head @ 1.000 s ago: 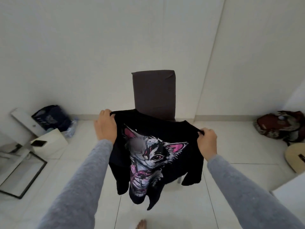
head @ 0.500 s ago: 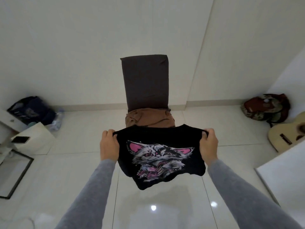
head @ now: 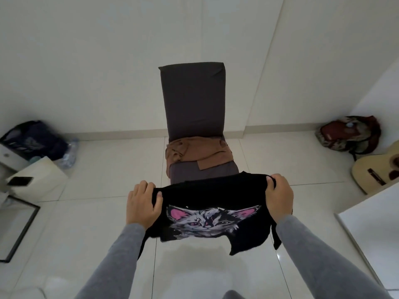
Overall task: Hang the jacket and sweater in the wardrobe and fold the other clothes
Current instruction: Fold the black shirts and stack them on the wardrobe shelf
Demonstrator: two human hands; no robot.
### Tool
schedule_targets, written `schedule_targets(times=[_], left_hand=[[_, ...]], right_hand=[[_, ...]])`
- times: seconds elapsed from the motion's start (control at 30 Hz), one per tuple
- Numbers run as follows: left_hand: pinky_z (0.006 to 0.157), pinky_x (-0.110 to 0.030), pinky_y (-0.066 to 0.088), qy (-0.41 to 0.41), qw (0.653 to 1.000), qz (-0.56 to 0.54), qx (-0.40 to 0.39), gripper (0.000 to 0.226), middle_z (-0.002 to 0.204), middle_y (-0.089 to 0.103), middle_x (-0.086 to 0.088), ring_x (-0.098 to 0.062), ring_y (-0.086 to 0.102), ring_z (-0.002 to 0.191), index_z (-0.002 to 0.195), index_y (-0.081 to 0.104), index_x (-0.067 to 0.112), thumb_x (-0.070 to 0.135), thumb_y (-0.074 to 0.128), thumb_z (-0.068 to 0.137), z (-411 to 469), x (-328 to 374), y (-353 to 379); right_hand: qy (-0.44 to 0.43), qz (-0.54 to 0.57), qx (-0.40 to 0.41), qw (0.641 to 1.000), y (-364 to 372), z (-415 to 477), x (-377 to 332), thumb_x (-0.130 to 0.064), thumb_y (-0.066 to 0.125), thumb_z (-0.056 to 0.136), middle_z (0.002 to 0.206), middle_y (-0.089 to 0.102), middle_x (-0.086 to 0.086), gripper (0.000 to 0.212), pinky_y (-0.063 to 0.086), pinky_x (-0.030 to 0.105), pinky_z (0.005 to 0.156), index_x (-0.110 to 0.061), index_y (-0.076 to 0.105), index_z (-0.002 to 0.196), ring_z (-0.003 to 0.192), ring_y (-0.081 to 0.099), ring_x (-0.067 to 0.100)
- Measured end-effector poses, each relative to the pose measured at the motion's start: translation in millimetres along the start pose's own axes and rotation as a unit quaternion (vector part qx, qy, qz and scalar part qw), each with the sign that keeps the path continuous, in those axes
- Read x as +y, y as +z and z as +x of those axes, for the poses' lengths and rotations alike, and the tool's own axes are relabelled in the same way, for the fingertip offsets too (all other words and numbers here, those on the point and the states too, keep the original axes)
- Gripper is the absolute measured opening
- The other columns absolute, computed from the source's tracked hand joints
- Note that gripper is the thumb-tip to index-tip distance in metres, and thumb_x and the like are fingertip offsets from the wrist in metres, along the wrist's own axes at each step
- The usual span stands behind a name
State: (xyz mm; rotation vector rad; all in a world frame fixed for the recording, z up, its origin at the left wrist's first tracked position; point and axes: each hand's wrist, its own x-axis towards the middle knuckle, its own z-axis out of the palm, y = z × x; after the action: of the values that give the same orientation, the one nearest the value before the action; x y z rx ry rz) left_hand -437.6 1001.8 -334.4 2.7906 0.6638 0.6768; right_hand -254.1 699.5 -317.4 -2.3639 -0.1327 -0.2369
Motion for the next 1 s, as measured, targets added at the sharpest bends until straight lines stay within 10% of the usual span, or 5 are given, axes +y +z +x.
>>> schedule_targets(times=[1.0], left_hand=[[0.068,-0.041,0.039,-0.238,0.967,-0.028,-0.089,0.011,0.083,0.058,-0.017,-0.037,0.052,0.074,0.086,0.059,-0.001,0.002,0.050,0.091,333.5,-89.3,304.8]], right_hand=[[0.000,-0.133,-0.087,0.987,337.2,368.6,-10.4,-0.012,0.042,0.097,0.096,0.063,0.013,0.022,0.029,0.037,0.077,-0.004,0.063,0.098,0.090,0.053,0.035]])
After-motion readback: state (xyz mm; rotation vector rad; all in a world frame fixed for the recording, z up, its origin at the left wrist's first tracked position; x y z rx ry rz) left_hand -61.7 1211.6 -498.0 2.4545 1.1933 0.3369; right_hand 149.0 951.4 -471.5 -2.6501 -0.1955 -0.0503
